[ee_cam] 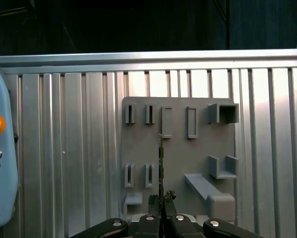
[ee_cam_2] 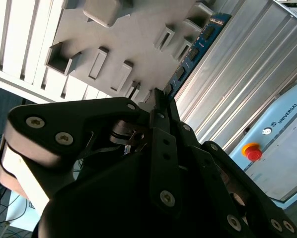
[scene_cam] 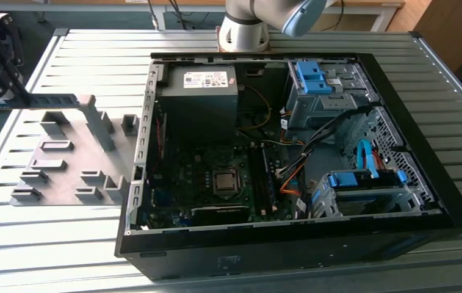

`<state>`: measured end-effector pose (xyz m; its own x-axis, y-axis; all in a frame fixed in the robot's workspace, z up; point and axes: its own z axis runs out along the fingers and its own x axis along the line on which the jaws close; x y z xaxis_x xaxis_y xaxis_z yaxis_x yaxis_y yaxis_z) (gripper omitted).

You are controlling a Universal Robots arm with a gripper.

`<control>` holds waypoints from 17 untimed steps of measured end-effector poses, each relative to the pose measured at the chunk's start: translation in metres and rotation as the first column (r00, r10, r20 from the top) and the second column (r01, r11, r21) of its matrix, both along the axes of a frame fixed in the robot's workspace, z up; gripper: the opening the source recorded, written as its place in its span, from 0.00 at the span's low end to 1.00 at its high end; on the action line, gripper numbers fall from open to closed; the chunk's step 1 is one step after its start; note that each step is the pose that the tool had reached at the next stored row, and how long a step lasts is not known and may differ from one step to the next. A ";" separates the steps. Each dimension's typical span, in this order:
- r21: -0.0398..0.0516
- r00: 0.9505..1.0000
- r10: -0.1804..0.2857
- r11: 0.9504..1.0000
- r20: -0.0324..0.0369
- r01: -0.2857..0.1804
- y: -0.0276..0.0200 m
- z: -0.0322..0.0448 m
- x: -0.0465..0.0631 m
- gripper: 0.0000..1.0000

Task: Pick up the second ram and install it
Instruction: 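Pick up the second ram and move it above second insertion slot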

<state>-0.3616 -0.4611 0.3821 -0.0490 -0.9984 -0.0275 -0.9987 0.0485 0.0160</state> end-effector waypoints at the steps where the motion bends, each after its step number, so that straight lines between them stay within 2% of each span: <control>1: 0.000 1.000 0.000 1.000 0.000 0.000 0.0000 0.0000 0.000 0.14; 17: 0.000 1.000 0.000 1.000 0.000 0.000 0.0000 -0.0001 0.006 0.14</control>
